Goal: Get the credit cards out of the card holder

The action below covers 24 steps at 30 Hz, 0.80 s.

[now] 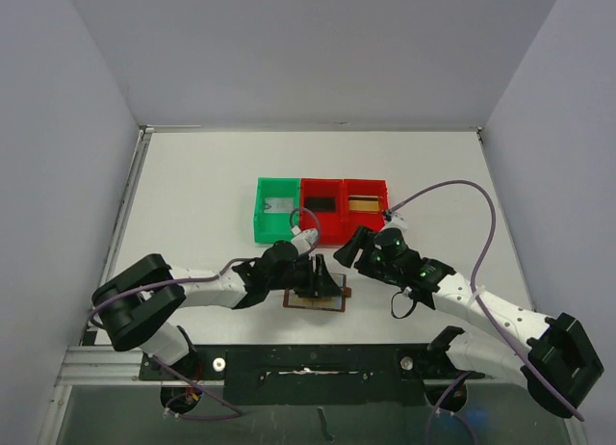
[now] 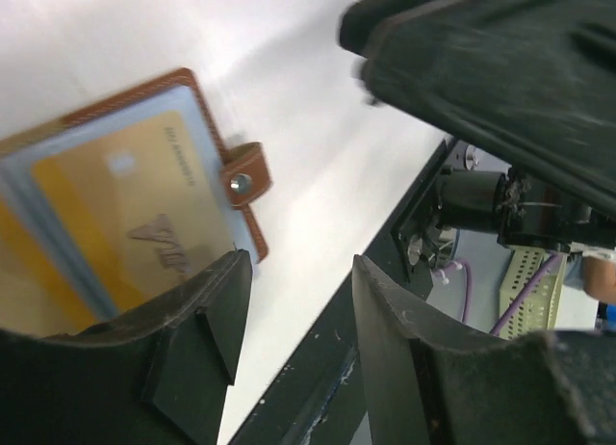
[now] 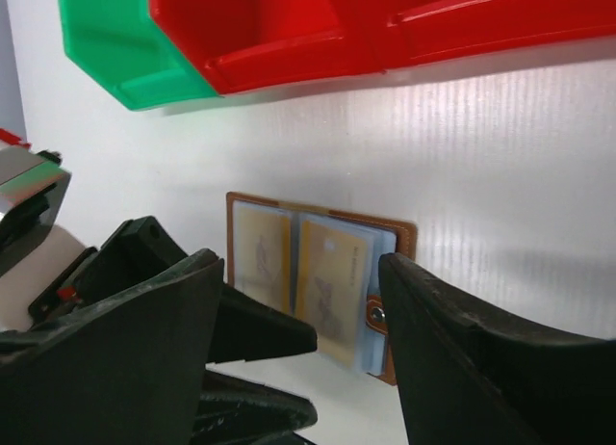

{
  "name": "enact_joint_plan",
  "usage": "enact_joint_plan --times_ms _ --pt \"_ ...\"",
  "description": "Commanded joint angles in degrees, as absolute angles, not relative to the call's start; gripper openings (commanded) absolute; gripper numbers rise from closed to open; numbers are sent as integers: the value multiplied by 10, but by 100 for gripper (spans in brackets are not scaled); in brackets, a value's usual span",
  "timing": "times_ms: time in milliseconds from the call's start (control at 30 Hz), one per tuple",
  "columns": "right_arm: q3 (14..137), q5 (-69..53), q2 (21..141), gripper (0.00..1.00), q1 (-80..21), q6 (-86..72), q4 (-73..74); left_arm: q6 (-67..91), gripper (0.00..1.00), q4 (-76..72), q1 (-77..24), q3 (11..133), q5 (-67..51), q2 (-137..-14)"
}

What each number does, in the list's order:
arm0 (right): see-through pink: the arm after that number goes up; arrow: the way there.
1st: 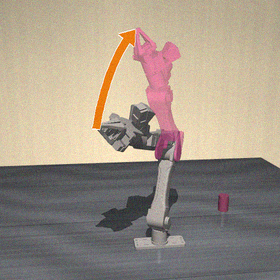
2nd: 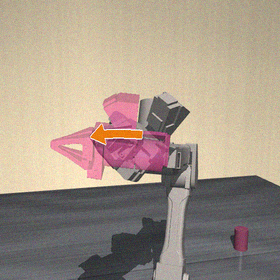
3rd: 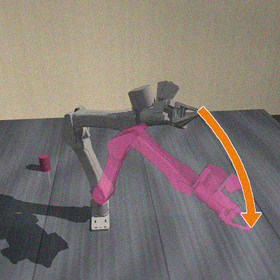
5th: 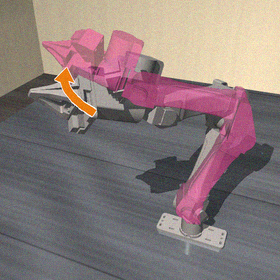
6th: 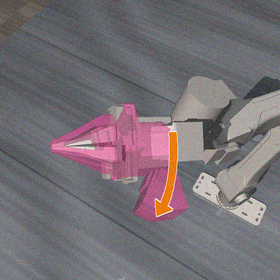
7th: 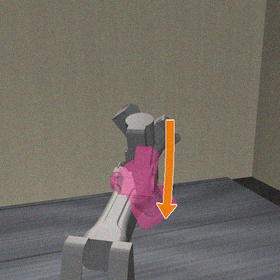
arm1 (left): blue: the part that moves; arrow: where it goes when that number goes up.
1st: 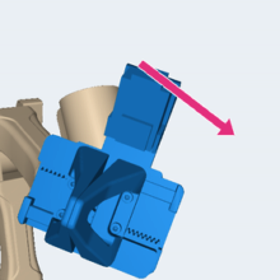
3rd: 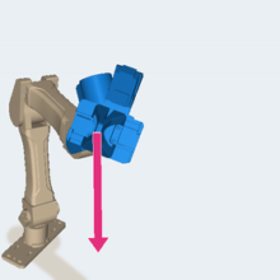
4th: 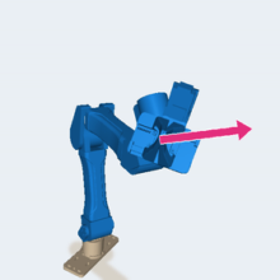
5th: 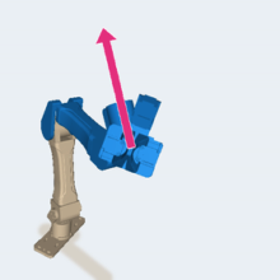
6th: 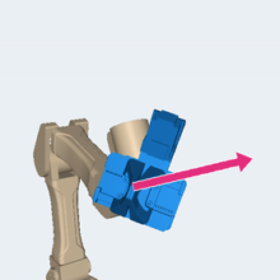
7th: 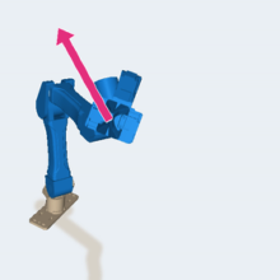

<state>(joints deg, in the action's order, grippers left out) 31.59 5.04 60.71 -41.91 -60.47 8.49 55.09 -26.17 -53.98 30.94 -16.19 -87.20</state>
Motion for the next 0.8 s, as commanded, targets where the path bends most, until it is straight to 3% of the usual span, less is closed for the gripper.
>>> enact_joint_plan --times_ms 0,300,467,767 --pt "302 42 582 63 -405 -601 96 530 45 -250 -564 353 -145 -867" --pt "297 -27 628 32 -414 -590 36 543 45 -130 -535 291 -28 -734" --pt "312 -29 681 26 -447 -591 22 543 45 -122 -510 278 -43 -715" --pt "305 16 735 23 -477 -618 58 529 45 -134 -508 308 -84 -773"
